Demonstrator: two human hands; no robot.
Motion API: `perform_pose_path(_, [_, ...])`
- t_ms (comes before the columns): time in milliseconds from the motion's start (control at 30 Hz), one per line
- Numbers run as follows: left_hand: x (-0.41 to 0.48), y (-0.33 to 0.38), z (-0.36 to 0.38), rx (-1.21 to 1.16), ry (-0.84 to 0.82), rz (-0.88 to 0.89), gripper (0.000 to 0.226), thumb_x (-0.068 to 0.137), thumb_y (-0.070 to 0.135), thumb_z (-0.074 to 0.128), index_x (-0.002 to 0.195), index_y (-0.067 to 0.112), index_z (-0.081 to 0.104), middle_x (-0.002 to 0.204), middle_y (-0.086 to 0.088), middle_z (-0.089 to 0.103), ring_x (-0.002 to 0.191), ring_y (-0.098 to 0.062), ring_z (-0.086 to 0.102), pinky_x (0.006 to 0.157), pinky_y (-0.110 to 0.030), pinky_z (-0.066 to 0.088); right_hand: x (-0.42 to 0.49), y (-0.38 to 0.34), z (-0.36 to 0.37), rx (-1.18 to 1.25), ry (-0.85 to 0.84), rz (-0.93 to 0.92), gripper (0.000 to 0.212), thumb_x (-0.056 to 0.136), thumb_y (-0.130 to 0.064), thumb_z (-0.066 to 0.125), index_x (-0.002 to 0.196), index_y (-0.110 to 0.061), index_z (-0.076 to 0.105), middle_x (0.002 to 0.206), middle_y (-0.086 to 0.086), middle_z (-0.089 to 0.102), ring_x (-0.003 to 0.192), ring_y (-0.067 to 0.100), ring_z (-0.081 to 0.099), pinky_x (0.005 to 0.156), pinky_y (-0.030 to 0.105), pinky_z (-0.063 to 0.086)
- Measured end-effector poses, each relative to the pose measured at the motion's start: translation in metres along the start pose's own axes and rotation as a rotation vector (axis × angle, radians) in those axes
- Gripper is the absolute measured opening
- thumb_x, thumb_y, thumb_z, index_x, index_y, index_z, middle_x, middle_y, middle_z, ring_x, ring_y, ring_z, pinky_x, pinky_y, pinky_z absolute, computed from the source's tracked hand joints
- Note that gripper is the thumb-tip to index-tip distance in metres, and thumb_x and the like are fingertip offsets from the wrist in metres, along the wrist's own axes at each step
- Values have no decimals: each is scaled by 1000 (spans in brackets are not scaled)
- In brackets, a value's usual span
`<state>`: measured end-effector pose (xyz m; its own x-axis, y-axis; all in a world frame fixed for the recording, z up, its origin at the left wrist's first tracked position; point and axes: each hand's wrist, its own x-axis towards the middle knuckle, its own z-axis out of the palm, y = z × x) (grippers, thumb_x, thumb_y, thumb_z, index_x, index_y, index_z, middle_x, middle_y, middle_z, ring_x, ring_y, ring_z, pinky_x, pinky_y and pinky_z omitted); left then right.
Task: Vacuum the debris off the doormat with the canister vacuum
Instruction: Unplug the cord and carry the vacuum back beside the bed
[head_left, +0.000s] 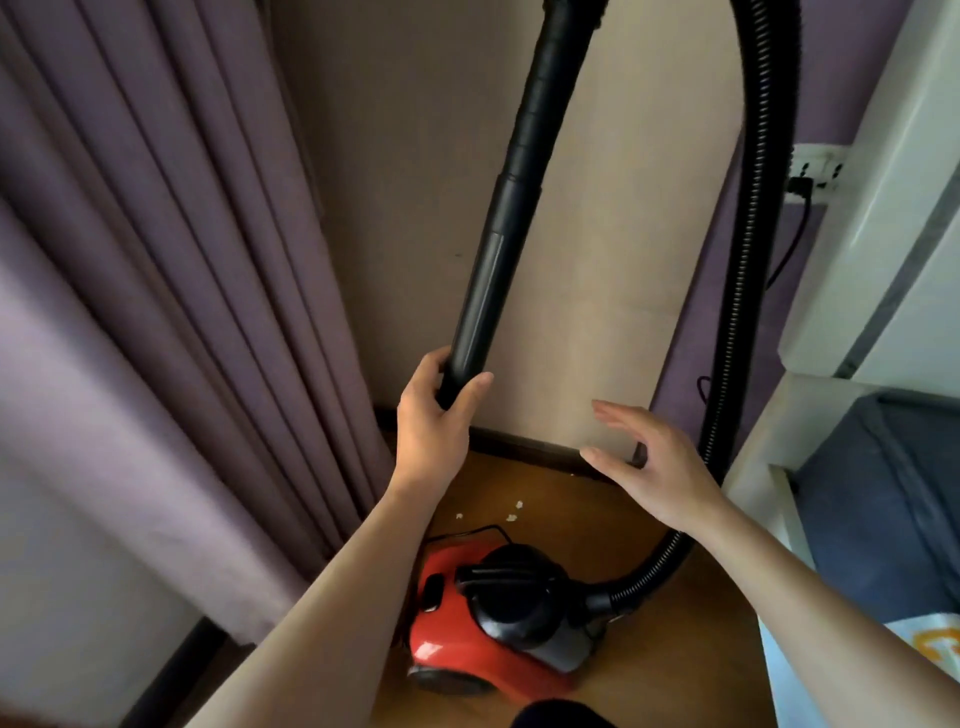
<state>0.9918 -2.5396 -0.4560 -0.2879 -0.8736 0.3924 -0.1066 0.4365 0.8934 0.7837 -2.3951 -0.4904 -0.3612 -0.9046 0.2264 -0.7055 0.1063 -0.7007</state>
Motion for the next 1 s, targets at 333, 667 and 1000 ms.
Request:
perform_pose_path(333, [51, -6, 36, -72, -121, 17, 39, 93, 28, 71, 129, 22, 58, 114, 10, 65, 106, -3, 62, 85, -12, 50, 20, 9, -29, 43, 163, 72, 79, 79, -65, 62, 147, -26, 52, 141, -15, 57, 131, 1, 52, 112, 29, 40])
perform_pose_path(667, [94, -19, 81, -156, -219, -50, 44, 92, 34, 69, 130, 14, 59, 114, -1, 66, 107, -14, 64, 95, -35, 54, 34, -5, -116, -64, 483, 47, 59, 83, -48, 70, 137, -24, 63, 121, -14, 69, 115, -2, 63, 101, 13, 46])
perform_pose_path(1000, [168, -38, 138, -128, -145, -47, 34, 94, 34, 66, 117, 8, 61, 98, -8, 66, 92, -27, 64, 77, -43, 51, 84, 59, -183, -123, 689, 100, 51, 89, -23, 77, 137, -20, 62, 123, -7, 67, 115, 6, 63, 103, 26, 48])
